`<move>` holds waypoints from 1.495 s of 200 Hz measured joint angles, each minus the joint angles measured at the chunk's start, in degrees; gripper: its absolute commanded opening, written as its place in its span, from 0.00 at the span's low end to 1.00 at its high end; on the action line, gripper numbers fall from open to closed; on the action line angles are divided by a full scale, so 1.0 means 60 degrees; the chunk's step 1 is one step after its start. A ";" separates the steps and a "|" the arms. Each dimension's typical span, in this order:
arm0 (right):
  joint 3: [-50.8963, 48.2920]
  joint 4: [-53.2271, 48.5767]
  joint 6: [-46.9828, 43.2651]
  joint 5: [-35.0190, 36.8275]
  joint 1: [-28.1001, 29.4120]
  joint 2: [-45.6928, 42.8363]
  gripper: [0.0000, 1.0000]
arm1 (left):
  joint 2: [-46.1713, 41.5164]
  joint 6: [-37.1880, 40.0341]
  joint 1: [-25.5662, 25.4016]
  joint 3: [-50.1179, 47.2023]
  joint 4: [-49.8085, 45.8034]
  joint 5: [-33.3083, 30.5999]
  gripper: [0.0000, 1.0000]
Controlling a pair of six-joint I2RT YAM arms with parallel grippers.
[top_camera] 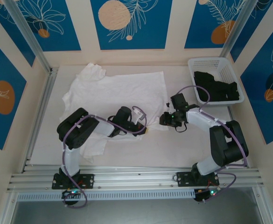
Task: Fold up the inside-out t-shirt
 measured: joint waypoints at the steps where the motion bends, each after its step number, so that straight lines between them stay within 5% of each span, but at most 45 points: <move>1: 0.0004 0.0000 -0.0004 0.0015 0.0004 0.0004 0.39 | 0.0000 0.0000 0.0000 0.0000 0.0000 0.0000 0.00; 80: 0.0255 -0.0219 -0.0069 0.0951 0.0718 0.0430 0.46 | 0.0095 -0.0073 0.0000 0.0000 0.0215 0.0091 0.00; 150: 0.0302 -0.0248 -0.0186 0.1417 0.0794 0.0590 0.21 | 0.0109 -0.0076 0.0000 0.0000 0.0255 0.0109 0.00; 299: 0.0109 0.0055 -0.0288 0.0284 0.0160 0.0080 0.01 | 0.0109 -0.0182 0.0000 0.0000 0.0262 0.0109 0.00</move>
